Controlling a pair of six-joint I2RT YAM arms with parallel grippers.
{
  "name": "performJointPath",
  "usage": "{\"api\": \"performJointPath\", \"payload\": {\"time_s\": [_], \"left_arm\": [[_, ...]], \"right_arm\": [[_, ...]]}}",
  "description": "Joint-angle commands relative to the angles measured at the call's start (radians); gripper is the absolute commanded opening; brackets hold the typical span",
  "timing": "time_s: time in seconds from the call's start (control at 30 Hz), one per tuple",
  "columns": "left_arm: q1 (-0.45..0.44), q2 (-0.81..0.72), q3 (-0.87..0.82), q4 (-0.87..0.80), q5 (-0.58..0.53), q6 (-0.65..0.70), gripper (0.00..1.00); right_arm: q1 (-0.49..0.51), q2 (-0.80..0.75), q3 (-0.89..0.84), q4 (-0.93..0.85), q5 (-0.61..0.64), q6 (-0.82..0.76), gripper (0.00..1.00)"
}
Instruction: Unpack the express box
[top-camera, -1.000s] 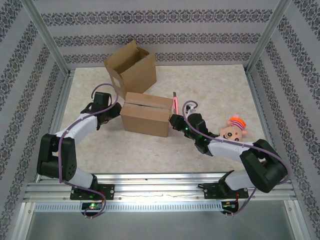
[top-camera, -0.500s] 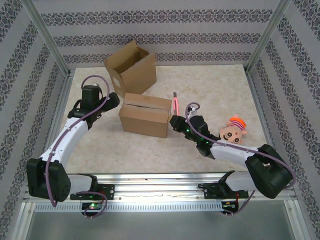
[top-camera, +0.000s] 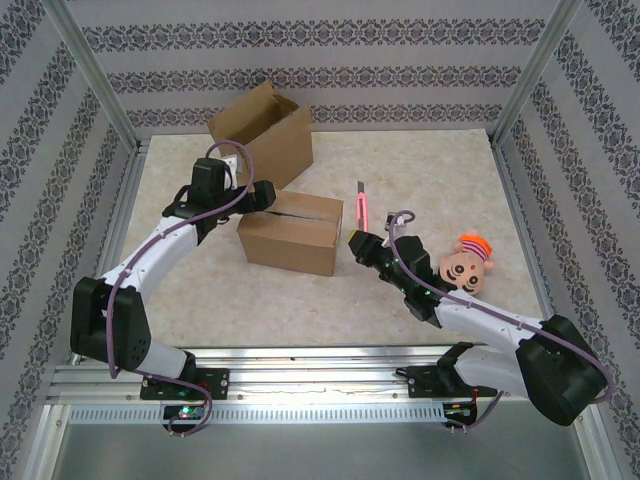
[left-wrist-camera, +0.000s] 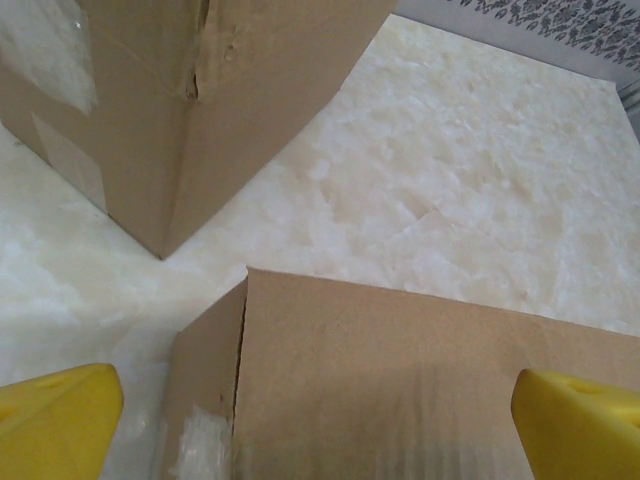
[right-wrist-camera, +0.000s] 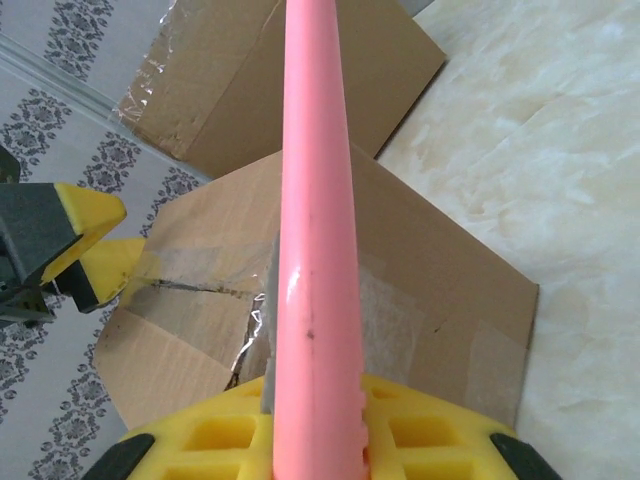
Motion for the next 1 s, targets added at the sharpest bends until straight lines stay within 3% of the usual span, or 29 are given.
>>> {"api": "performJointPath", "payload": {"time_s": [0.0,0.23,0.6,0.97], "left_arm": [[-0.033,0.012,-0.011,0.106,-0.068,0.069,0.98],[-0.114,0.008,-0.066,0.166,-0.204,0.119,0.97],[-0.14,0.021,-0.168,0.246,-0.22,0.109,0.97],[-0.143,0.032,-0.244,0.272,-0.211,0.105,0.97]], "right_arm": [[-0.018,-0.037,-0.018,-0.009,-0.015,-0.008,0.0],[-0.035,-0.046,-0.019,-0.018,-0.041,-0.014,0.0],[-0.049,-0.058,0.015,-0.088,-0.108,-0.015,0.0],[-0.11,-0.204,0.143,-0.47,-0.447,0.026,0.0]]}}
